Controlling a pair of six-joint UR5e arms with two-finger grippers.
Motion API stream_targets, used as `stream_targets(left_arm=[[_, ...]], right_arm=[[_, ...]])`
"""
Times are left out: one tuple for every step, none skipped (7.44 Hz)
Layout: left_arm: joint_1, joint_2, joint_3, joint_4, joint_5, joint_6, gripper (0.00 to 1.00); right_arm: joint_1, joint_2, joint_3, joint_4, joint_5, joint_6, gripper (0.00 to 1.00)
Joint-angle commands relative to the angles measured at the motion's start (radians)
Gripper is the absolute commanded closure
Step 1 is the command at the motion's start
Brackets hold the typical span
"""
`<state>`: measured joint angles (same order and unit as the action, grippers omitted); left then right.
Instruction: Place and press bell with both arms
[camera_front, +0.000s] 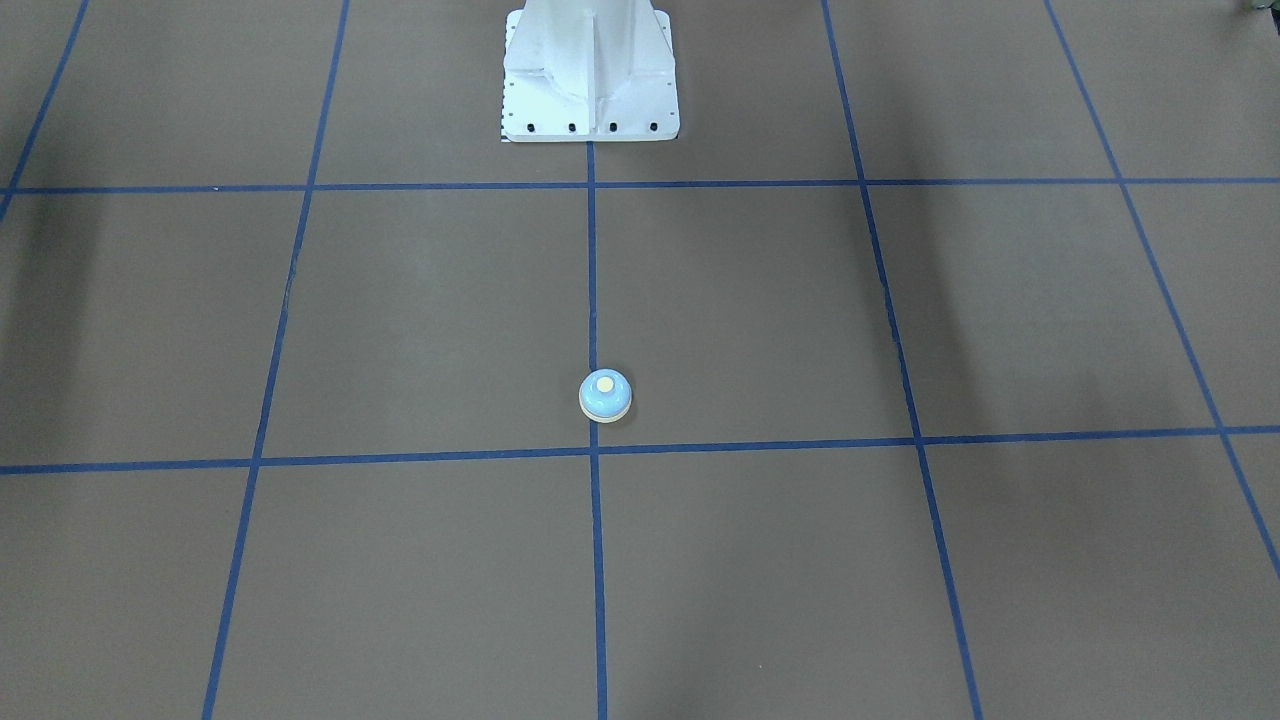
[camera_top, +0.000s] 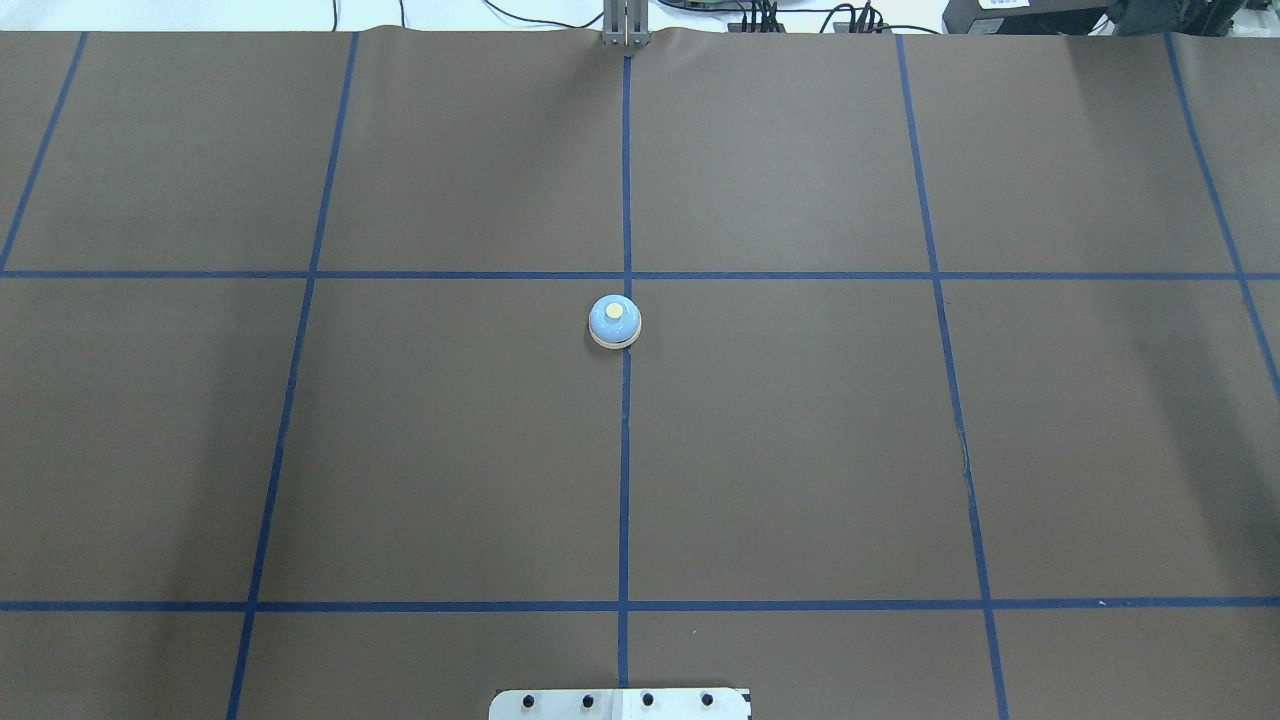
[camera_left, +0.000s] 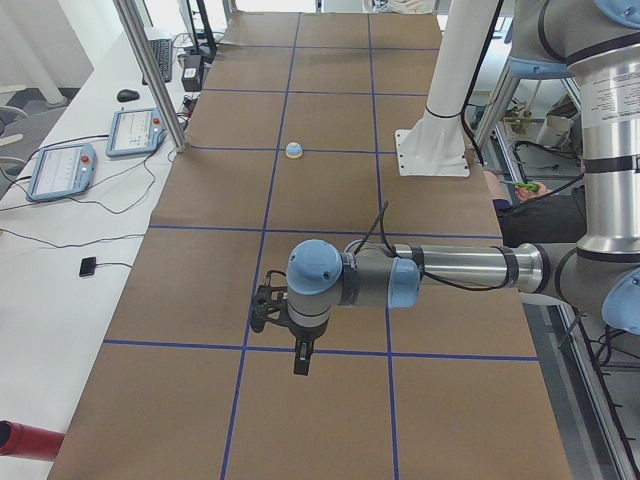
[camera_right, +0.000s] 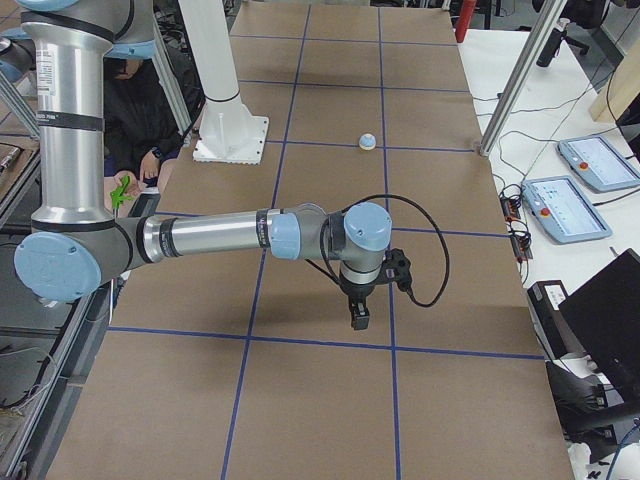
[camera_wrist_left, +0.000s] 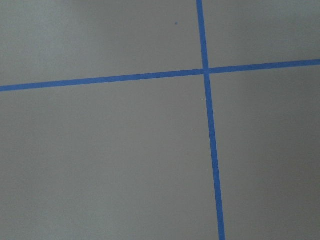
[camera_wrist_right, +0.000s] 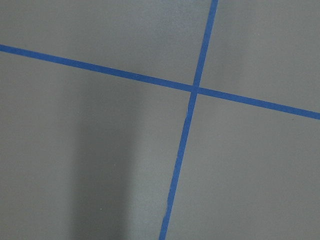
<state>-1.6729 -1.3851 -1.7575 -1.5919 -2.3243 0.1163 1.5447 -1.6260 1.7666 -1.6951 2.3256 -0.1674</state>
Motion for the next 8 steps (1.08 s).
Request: stream_targets(left_arm=[[0.001, -0.006, 0.009, 0.006, -0.003, -0.001, 0.0], [-0.001, 0.003, -0.011, 0.009, -0.007, 0.003, 0.0], [-0.002, 0.003, -0.025, 0.009, -0.007, 0.008, 0.0], [-0.002, 0.003, -0.034, 0.01, -0.006, 0.009, 0.0], [-0.002, 0.003, -0.034, 0.009, -0.004, 0.008, 0.0], [-0.002, 0.004, -0.036, 0.009, -0.004, 0.006, 0.0], [-0.002, 0.004, -0.036, 0.007, -0.004, 0.005, 0.0], [-0.002, 0.004, -0.036, 0.007, -0.004, 0.005, 0.0]], right_arm=[[0.0, -0.005, 0.002, 0.002, 0.0, 0.0, 0.0], [0.0, -0.005, 0.004, 0.002, 0.0, -0.001, 0.0], [0.0, -0.005, 0.004, 0.002, 0.0, -0.003, 0.0], [0.0, -0.006, 0.01, 0.002, 0.0, -0.001, 0.0], [0.0, -0.008, 0.011, 0.002, 0.0, -0.001, 0.0], [0.0, -0.006, 0.011, 0.002, 0.0, -0.001, 0.0], [0.0, -0.006, 0.013, 0.002, 0.0, 0.0, 0.0], [0.0, -0.006, 0.011, 0.0, 0.001, 0.0, 0.0]])
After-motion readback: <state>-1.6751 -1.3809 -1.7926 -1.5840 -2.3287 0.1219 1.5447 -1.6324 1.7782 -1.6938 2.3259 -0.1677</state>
